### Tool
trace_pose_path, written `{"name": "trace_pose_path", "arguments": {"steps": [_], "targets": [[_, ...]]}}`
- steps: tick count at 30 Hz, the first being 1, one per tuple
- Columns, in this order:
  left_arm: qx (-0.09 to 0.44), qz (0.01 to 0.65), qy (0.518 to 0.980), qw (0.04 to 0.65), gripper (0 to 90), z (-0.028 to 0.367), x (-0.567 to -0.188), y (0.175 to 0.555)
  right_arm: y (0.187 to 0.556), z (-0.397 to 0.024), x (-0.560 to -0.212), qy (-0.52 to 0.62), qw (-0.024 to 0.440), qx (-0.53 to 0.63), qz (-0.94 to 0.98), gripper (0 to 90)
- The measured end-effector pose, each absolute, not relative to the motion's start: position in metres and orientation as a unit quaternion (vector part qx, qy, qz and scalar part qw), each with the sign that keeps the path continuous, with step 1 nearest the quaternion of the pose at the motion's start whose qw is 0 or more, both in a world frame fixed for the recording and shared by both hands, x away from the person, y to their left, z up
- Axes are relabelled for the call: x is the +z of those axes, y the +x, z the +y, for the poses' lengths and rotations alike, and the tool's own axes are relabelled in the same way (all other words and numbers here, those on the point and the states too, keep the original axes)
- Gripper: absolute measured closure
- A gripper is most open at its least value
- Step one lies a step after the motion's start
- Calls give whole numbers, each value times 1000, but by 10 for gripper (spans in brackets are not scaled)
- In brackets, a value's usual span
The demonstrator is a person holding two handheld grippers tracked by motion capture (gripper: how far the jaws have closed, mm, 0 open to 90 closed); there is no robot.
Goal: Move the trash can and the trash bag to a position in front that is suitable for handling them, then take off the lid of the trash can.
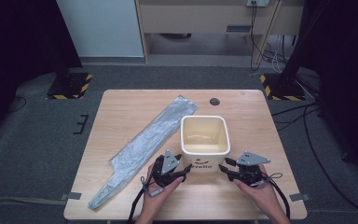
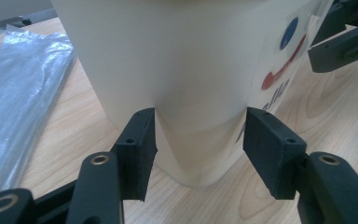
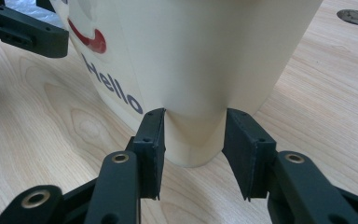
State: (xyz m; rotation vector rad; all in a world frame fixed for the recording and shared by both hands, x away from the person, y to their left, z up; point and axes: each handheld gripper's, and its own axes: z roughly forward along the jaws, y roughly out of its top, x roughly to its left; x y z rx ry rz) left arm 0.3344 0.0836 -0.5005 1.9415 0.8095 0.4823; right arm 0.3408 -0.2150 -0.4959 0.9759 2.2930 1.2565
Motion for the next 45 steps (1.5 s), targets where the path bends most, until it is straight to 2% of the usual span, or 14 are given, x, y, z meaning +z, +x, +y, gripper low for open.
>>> {"name": "trace_pose_path", "arguments": {"steps": [7,10,11,12,14,15,16,19,21,27,37,45], "targets": [[197,335,789,476,434,88,-500,338,342,-211,-496,343,173,445,809,593],[198,329,793,472,356,89,-499,334,339,-215,-490,347,180,449,804,553],[195,328,796,470,356,91,-499,333,339,-215,-490,347,180,449,804,553],[191,331,801,460,299,95,-498,333,338,-219,-485,348,190,444,804,532],[188,331,803,458,249,97,-498,334,337,-224,-479,347,194,442,804,493],[183,333,804,456,249,100,-498,335,337,-224,-479,347,194,442,804,493],[183,341,803,453,196,106,-497,336,338,-228,-475,349,201,440,802,453],[191,348,802,446,138,114,-496,338,340,-235,-471,357,201,440,799,399],[192,349,802,445,117,116,-496,339,341,-238,-469,355,197,441,800,359],[195,355,805,434,95,119,-498,341,340,-242,-458,356,189,447,799,312],[191,366,809,418,109,124,-500,345,344,-256,-430,369,198,465,780,351],[192,369,806,421,105,134,-505,347,371,-261,-403,397,196,474,761,422]]}}
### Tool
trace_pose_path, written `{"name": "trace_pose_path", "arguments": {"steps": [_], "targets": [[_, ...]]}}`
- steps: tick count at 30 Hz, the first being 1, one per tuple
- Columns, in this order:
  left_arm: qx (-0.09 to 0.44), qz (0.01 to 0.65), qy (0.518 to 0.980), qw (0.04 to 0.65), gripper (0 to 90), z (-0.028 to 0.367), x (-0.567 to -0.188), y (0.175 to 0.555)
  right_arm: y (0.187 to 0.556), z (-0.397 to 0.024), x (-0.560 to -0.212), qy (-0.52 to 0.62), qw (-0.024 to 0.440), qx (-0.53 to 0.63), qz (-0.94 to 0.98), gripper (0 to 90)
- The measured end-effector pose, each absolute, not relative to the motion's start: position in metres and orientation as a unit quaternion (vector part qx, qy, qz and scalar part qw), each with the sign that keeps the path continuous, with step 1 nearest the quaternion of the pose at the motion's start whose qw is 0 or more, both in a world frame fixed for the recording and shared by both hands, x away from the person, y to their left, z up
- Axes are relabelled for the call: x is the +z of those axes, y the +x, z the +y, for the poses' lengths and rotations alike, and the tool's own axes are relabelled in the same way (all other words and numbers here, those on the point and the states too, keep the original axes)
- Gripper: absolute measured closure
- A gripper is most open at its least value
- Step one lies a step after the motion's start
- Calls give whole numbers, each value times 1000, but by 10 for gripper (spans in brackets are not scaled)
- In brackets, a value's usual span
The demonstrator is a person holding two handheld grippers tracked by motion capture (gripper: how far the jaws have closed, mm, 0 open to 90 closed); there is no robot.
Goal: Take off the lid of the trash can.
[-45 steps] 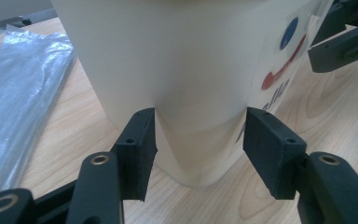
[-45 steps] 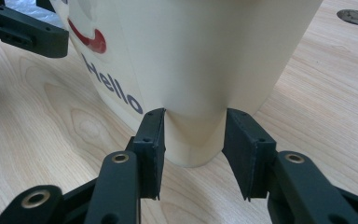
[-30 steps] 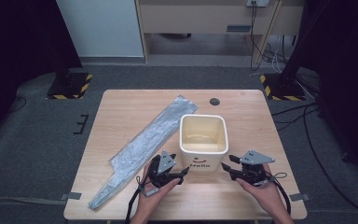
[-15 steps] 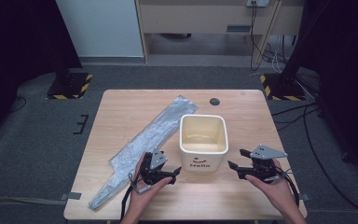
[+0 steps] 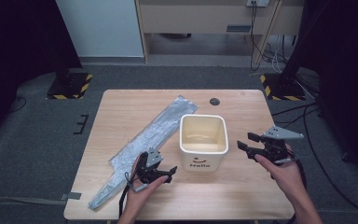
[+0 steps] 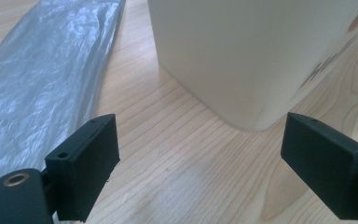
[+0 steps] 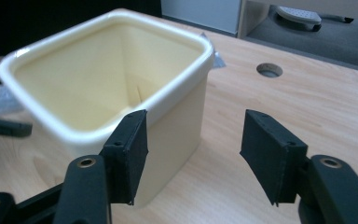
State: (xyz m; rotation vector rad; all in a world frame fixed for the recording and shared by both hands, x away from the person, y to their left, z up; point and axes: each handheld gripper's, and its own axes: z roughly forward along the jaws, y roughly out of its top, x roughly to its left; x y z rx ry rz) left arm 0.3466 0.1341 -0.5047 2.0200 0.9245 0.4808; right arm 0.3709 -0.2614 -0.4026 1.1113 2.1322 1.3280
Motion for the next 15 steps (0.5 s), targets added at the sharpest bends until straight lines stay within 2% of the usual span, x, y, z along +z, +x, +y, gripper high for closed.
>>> {"name": "trace_pose_path", "arguments": {"steps": [15], "targets": [[178,369,819,402,95,130,-516,343,429,-222,-378,395,195,446,779,496]]}}
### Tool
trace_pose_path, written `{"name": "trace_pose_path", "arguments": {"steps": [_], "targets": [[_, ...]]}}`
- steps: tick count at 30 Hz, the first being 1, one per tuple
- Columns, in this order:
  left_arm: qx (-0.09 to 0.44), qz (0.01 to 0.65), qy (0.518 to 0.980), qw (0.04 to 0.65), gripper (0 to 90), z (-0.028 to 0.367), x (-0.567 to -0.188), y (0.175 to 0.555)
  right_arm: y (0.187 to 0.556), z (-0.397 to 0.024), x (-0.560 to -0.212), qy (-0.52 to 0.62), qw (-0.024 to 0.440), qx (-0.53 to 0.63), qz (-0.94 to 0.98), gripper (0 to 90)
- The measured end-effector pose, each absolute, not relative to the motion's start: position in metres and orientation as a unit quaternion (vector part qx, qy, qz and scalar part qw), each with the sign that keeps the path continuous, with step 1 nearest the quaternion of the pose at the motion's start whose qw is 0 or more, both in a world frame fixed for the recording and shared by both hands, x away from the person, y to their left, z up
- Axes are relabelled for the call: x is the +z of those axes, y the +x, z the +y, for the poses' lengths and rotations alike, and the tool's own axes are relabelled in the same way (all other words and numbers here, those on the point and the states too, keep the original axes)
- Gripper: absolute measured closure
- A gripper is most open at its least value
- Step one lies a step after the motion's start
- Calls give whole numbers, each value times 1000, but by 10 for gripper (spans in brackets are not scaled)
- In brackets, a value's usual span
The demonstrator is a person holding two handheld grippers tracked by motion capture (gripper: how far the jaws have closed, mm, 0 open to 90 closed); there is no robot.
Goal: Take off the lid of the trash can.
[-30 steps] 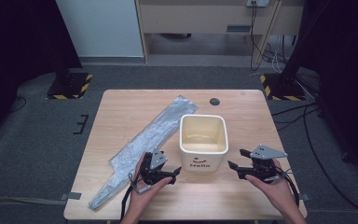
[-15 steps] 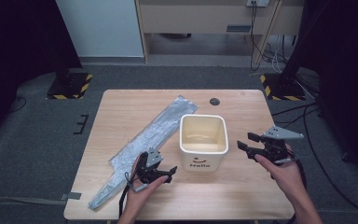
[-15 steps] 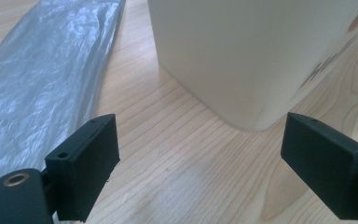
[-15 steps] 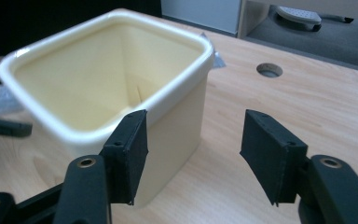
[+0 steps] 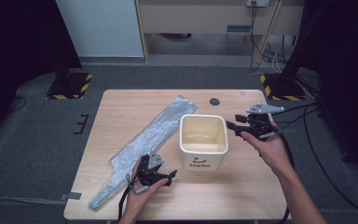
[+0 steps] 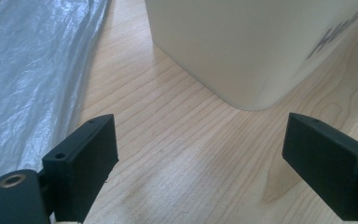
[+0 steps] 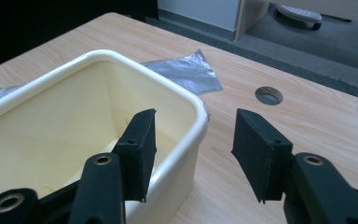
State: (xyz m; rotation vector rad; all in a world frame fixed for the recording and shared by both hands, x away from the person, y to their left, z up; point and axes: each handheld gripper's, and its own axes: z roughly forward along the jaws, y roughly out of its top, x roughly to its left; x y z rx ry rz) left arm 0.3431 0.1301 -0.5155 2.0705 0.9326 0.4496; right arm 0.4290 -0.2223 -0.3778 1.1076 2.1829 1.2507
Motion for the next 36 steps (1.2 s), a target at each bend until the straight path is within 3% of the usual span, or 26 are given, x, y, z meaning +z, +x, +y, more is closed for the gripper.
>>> {"name": "trace_pose_path", "arguments": {"steps": [12,17,29,36], "targets": [[178,369,819,403,96,127,-519,340,471,-188,-399,391,199,396,807,497],[176,368,820,402,96,126,-520,340,476,-184,-404,389,202,383,813,502],[181,365,819,404,101,127,-520,341,479,-180,-410,383,199,382,817,648],[182,369,817,405,102,128,-520,341,483,-179,-411,383,197,371,822,615]]}}
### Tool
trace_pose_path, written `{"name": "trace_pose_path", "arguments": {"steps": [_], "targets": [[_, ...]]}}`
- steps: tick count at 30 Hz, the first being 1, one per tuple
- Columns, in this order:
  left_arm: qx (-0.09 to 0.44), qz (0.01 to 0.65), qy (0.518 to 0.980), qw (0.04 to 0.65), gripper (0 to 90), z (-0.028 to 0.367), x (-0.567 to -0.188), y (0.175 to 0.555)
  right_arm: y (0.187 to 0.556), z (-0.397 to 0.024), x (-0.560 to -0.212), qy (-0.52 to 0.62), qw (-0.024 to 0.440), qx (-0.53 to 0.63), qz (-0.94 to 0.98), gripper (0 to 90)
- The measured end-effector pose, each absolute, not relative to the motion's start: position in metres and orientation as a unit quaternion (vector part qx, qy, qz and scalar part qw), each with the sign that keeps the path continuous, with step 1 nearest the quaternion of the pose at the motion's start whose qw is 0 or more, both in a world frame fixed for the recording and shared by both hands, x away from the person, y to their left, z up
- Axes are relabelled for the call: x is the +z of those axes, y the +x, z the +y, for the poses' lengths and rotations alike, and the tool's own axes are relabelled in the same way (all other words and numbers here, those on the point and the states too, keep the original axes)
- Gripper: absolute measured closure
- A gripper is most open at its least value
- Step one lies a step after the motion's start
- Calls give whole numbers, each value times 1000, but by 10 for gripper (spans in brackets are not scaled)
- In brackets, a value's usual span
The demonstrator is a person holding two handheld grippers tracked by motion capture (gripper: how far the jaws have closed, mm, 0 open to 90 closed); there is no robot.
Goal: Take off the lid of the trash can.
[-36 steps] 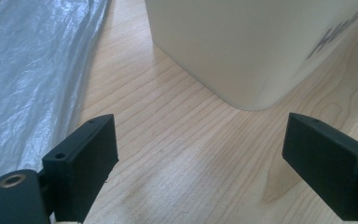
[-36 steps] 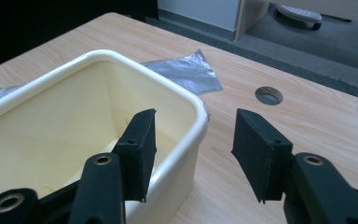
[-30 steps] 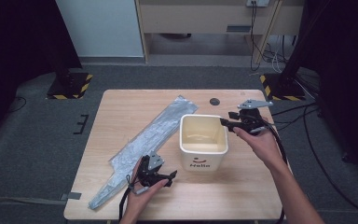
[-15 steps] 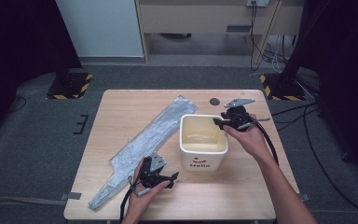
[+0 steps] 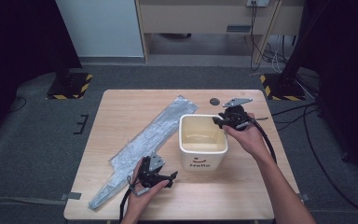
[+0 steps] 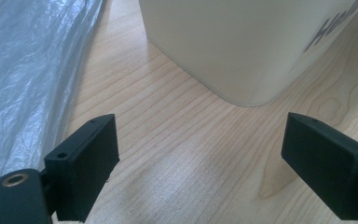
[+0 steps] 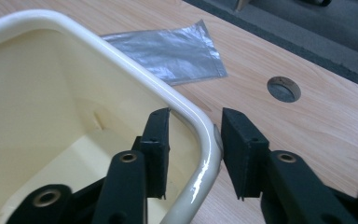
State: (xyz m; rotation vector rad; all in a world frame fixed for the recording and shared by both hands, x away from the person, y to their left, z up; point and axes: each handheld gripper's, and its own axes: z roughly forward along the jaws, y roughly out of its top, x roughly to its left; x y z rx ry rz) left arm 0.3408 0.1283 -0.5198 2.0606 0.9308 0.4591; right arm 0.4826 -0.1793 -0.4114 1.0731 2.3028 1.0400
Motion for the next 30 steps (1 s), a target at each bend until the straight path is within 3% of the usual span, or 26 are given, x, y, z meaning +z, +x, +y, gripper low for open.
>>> {"name": "trace_pose_path", "arguments": {"steps": [6,30], "targets": [[181,368,817,404,103,128,-520,341,484,-179,-413,383,192,361,828,692],[182,371,816,404,105,130,-519,341,478,-194,-390,391,163,410,808,720]]}}
